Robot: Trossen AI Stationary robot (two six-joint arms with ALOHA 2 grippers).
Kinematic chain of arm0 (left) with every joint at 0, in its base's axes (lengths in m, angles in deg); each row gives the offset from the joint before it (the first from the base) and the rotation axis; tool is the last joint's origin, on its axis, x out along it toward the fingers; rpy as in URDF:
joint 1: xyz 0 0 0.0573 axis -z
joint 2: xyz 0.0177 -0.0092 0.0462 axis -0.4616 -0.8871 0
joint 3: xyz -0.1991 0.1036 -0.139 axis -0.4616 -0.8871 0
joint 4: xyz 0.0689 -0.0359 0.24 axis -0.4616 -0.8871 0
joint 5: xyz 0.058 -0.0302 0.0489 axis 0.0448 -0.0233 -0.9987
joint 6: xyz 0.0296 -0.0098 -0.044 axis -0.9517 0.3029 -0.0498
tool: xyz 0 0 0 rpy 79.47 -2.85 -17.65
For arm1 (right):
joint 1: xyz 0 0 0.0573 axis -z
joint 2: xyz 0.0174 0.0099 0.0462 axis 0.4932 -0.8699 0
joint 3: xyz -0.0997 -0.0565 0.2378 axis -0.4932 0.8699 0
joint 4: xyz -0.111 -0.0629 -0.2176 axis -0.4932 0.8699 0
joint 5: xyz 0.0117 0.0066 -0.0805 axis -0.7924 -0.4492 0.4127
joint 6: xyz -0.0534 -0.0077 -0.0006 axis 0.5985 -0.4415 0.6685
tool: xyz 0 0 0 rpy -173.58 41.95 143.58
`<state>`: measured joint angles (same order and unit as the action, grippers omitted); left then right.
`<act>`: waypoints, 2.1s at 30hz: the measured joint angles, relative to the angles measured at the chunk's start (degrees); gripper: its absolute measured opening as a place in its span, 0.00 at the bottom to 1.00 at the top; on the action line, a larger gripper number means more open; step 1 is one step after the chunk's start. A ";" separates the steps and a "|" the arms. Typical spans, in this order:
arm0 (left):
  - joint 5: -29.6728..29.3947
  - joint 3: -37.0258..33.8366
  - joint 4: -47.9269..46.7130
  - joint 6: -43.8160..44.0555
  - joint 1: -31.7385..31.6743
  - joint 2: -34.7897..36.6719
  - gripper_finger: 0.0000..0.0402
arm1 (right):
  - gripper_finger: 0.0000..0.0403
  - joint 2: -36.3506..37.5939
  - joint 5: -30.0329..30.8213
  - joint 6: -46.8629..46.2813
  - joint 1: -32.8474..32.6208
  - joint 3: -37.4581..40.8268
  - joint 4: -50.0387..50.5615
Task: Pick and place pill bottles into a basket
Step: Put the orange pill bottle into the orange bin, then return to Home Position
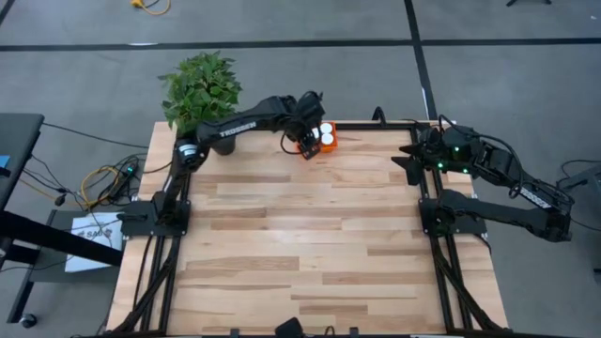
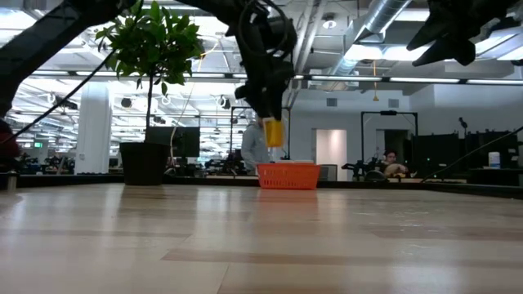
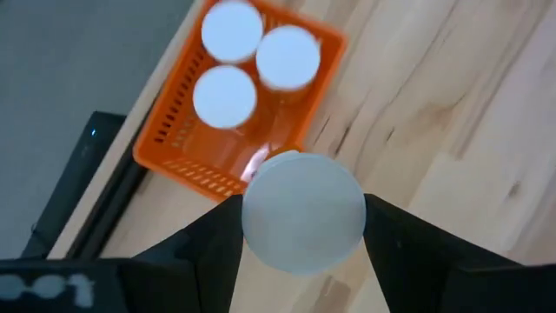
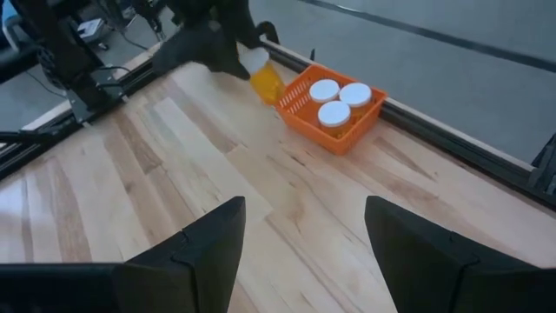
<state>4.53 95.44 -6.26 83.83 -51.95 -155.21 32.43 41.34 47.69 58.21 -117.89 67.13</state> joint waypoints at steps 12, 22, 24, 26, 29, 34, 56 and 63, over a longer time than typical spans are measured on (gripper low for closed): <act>-1.30 -0.21 1.11 -0.75 -2.35 -0.98 0.51 | 0.58 0.00 -0.03 -1.07 -0.02 0.00 0.12; -1.83 -0.04 0.09 -1.09 -1.93 -4.69 0.51 | 0.58 0.00 -0.17 -1.08 -0.04 0.00 0.17; -2.51 -0.02 1.27 -1.19 -1.93 -4.54 0.51 | 0.58 0.00 -0.05 -1.10 -0.02 0.00 0.31; -2.95 -0.01 1.75 -1.21 -2.13 -4.54 0.51 | 0.58 0.00 -0.08 -1.10 -0.02 0.00 0.37; -2.96 -0.01 1.28 -1.39 -2.43 -4.54 0.51 | 0.58 0.00 -0.08 -1.10 -0.02 0.00 0.39; -3.35 -0.01 2.22 -2.56 -2.43 -4.54 0.51 | 0.58 0.00 -0.05 -1.07 -0.02 0.00 0.39; -2.98 -0.63 2.84 -4.51 -1.93 -6.17 0.59 | 0.58 0.00 -0.03 -1.05 -0.02 0.00 0.61; -3.09 -0.65 2.88 -4.77 -1.94 -6.17 0.65 | 0.58 0.00 -0.03 -1.05 -0.02 0.00 0.63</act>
<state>1.44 94.79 -3.38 79.06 -53.89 -161.38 32.43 41.31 46.64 58.19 -117.89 67.76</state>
